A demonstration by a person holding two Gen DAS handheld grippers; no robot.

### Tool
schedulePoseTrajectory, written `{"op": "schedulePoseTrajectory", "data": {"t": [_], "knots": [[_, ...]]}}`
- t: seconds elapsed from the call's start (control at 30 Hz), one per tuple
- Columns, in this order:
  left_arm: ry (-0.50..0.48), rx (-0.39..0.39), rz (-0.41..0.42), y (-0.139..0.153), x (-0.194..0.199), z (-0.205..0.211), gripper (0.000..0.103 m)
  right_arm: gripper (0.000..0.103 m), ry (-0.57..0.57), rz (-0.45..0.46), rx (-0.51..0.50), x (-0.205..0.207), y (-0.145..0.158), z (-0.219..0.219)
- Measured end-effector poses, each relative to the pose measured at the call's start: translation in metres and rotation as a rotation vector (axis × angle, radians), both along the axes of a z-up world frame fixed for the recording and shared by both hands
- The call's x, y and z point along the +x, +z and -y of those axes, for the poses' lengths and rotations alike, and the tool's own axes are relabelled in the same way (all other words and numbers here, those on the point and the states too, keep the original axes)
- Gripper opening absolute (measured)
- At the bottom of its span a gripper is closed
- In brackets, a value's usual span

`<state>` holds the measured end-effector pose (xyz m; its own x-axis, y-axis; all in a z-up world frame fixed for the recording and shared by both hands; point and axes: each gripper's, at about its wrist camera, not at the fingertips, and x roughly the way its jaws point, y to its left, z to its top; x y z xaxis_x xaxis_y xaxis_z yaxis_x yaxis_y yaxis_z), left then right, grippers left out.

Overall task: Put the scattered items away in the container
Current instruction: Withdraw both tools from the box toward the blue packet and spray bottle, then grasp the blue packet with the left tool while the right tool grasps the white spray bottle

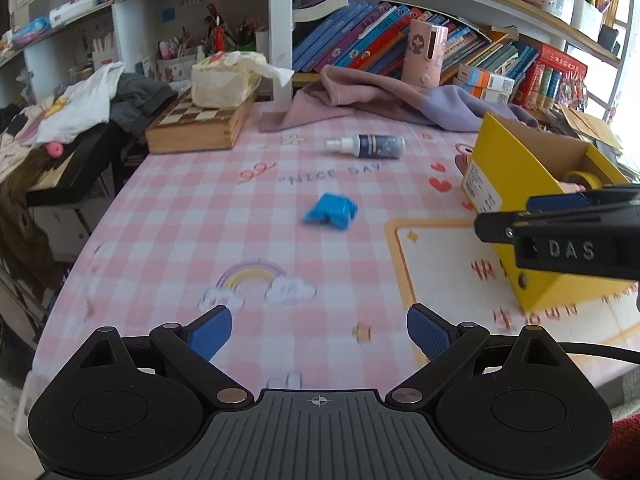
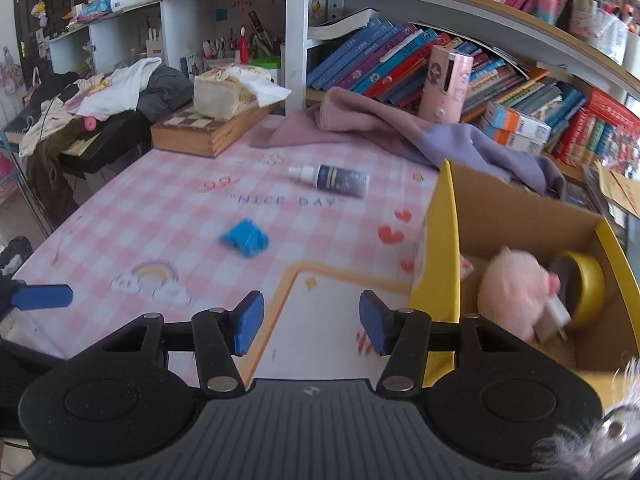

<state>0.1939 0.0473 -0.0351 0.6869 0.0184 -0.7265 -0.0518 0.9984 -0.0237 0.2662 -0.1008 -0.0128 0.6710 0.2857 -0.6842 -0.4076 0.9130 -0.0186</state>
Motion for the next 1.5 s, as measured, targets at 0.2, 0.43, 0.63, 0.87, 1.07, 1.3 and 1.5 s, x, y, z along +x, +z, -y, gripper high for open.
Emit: {"op": "schedulePoseTrajectory", "data": {"t": [0.2, 0.43, 0.63, 0.87, 1.07, 1.3, 1.5], "knots": [[0.006, 0.012, 0.02, -0.001, 0.04, 0.002, 0.096, 0.051, 0.043, -0.006, 0.008, 0.05, 0.004, -0.007], [0.019, 0.032, -0.019, -0.017, 0.086, 0.002, 0.096, 0.051, 0.11, -0.023, -0.012, 0.099, 0.001, -0.02], [0.003, 0.034, -0.023, -0.028, 0.121, 0.003, 0.095, 0.053, 0.227, -0.007, -0.114, 0.146, 0.002, -0.04], [-0.037, 0.041, -0.048, -0.044, 0.15, 0.008, 0.088, 0.05, 0.475, 0.025, -0.332, 0.203, -0.012, -0.069], [-0.039, 0.015, -0.06, -0.051, 0.162, 0.006, 0.078, 0.05, 0.626, -0.037, -0.458, 0.246, -0.037, -0.091], [-0.037, -0.007, -0.083, -0.058, 0.17, 0.003, 0.075, 0.05, 0.704, -0.094, -0.481, 0.283, -0.052, -0.102], [-0.044, -0.014, -0.107, -0.063, 0.174, 0.003, 0.061, 0.049, 0.739, -0.195, -0.485, 0.303, -0.064, -0.105]]}}
